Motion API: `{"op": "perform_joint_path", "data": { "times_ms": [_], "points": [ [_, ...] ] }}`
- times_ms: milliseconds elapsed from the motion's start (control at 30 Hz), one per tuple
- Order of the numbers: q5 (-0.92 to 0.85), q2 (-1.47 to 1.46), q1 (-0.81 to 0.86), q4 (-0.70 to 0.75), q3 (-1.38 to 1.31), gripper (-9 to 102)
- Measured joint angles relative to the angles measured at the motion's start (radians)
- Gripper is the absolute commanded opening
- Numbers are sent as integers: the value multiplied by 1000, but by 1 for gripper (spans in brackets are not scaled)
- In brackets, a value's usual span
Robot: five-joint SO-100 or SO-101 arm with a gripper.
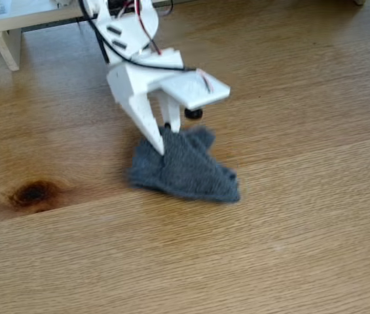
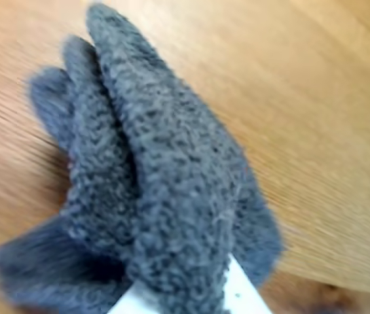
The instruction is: Clean the area in front of the robot
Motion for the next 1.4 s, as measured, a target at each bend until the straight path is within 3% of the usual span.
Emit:
{"op": "perform_joint_path", "data": {
  "times_ms": [200, 833, 1000, 1400],
  "points": [
    [-84, -181, 98, -169, -18, 0],
    [-210, -232, 456, -305, -25, 0],
    [-135, -117, 557, -160, -23, 0],
    [-124, 357, 874, 580, -21, 0]
  ]
}}
